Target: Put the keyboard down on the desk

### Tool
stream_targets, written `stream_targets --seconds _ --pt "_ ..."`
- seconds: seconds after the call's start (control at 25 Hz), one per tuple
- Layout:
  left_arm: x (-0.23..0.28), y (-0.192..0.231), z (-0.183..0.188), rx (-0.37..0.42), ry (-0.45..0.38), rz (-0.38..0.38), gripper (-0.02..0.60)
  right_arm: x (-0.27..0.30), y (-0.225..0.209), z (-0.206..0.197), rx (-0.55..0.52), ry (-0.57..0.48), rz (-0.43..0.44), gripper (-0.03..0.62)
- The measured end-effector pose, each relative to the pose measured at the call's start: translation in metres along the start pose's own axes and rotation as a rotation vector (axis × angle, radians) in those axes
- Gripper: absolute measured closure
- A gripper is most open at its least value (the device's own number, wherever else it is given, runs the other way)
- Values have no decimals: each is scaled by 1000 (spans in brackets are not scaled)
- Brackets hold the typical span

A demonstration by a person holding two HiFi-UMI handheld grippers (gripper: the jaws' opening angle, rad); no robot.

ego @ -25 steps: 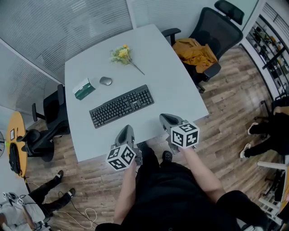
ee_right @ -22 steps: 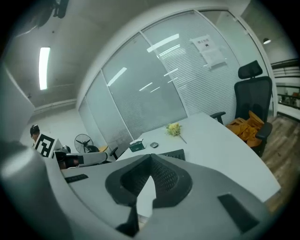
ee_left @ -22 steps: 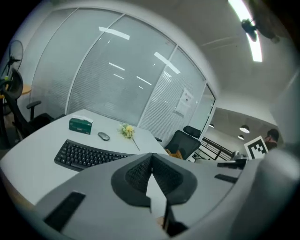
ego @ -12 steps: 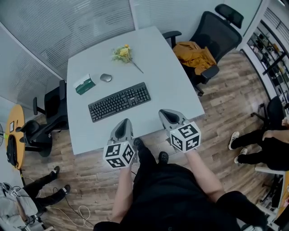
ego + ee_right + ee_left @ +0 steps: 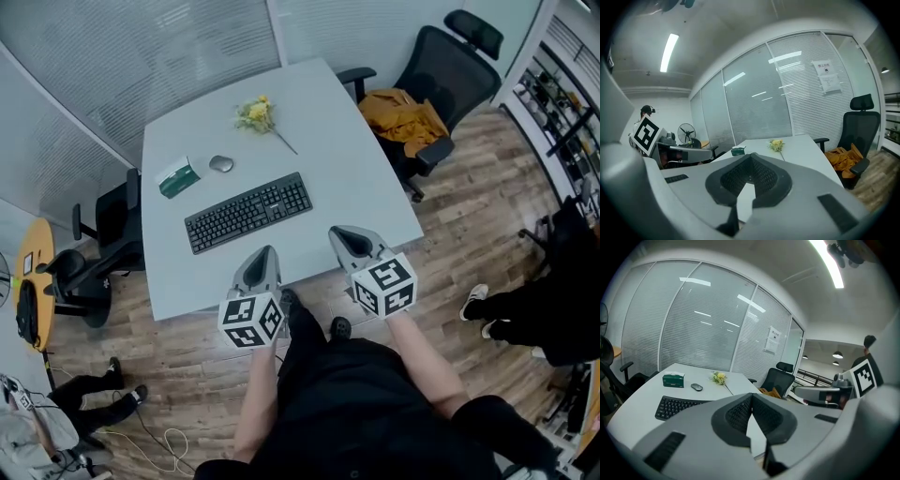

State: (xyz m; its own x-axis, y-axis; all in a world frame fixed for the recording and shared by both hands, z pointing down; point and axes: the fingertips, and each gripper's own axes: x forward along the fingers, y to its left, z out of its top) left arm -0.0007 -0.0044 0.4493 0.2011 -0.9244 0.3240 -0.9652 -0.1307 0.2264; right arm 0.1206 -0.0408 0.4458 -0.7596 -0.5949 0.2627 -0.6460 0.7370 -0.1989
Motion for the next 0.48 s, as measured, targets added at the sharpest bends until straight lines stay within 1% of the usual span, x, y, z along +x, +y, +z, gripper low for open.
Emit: stream_targets --seconds 0.48 --pt "1 -3 -1 0 14 -4 583 -1 -1 4 -11 -2 -7 586"
